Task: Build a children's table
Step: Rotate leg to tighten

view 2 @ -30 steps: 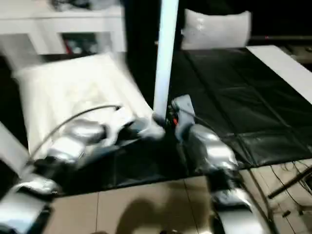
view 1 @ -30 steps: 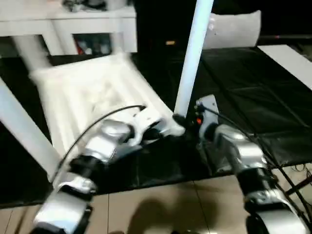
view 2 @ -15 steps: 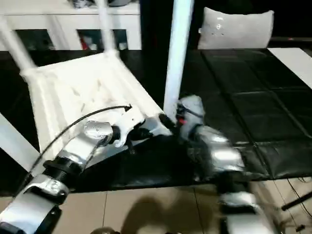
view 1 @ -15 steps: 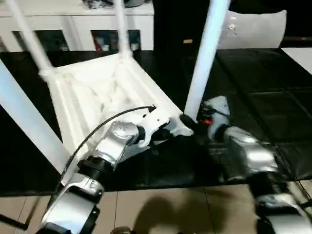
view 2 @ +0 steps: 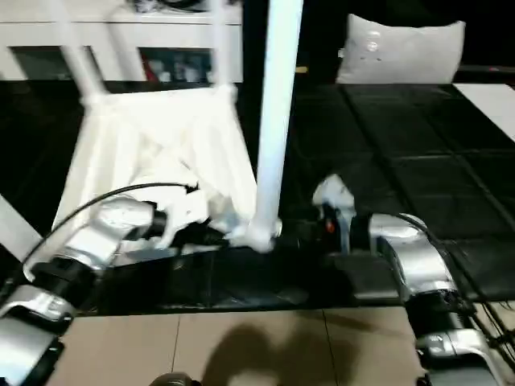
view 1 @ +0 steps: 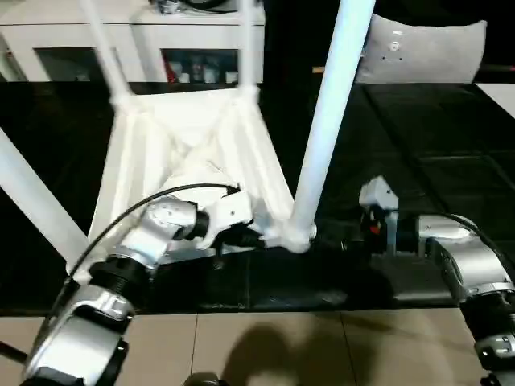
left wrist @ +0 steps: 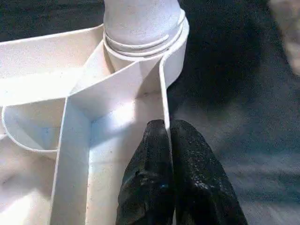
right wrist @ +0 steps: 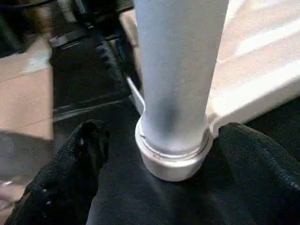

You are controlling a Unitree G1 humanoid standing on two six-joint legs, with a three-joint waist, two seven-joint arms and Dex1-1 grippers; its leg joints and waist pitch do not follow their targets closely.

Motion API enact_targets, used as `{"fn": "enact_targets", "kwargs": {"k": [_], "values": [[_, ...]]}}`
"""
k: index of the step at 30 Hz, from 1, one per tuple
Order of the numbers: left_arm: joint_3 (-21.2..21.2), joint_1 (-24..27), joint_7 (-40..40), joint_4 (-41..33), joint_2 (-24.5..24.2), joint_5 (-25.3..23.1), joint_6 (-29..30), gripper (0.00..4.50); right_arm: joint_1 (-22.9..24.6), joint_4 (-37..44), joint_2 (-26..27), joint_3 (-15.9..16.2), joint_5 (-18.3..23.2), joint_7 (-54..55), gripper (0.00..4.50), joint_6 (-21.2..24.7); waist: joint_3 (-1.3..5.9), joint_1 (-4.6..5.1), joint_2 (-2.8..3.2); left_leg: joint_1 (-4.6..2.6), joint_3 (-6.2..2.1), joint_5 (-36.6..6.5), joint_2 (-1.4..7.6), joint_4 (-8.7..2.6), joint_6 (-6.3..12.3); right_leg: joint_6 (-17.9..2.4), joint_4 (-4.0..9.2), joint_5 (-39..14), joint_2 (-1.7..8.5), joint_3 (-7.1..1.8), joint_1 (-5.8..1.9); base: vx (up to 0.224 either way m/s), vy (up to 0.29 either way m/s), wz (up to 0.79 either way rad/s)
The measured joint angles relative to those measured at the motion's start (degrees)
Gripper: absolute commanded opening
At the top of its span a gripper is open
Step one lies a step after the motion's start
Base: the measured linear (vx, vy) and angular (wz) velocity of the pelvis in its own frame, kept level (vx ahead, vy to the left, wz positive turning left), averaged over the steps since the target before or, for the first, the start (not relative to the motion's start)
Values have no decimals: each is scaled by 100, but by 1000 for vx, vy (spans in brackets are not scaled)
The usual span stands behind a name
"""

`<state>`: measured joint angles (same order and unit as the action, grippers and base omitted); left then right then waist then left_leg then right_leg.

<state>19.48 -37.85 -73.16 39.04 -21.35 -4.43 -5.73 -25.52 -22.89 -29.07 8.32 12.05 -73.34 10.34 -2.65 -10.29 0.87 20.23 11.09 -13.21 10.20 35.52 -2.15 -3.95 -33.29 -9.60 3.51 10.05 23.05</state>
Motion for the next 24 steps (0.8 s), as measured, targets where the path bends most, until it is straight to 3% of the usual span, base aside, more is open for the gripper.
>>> {"fn": "enact_targets", "kwargs": {"k": [6,18,24], "values": [[192,4,-687,-97,-96,136,-105,0,-11,1,-1,103,153,-398,341,27,0,-120,-1,-1,0,0,0,3,1,0,-1,0,0,-2,-1,0,0,0],[287,5,-889,-135,-58,164,-173,0,-105,-21,53,320,344,-911,232,393,1,-111,-3,-1,0,0,0,6,0,0,-3,0,0,-3,-2,0,0,0],[136,61,-853,-273,-25,315,470,0,37,196,262,132,426,-603,203,730,1,-95,-2,-5,0,1,2,5,-2,1,-8,0,-1,-3,-1,0,0,0]]}}
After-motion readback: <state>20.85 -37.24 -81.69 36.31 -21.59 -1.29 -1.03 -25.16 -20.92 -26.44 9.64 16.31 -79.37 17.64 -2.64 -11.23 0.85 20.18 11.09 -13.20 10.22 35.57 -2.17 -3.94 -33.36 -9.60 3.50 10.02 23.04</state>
